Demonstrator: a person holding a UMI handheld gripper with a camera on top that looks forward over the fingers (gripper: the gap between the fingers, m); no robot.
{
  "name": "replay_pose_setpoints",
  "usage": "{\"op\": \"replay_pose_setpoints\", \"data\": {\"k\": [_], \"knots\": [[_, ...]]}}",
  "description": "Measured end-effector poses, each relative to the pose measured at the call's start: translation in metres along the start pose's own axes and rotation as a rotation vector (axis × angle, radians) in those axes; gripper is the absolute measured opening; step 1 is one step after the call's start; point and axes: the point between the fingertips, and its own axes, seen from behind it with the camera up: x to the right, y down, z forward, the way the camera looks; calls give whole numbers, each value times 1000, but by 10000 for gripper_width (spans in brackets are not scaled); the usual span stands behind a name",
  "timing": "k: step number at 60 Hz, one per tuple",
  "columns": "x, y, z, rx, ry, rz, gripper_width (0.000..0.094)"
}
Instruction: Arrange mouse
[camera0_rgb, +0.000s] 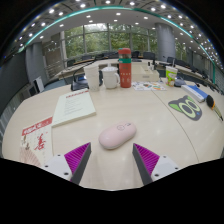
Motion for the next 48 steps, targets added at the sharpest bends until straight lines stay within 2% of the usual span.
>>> {"op": "replay_pose_setpoints", "data": {"k": [18,22,30,34,36,48], "knots": [[-6,-37,53,-10,23,-18,847],[-8,-43,63,-17,20,-23,823],[-11,-51,78,-22,38,-64,713],[-13,-53,81,-16,35,-93,602],[-16,-53,81,-15,22,-97,489],[-17,-53,81,-34,-10,-159,376]]}}
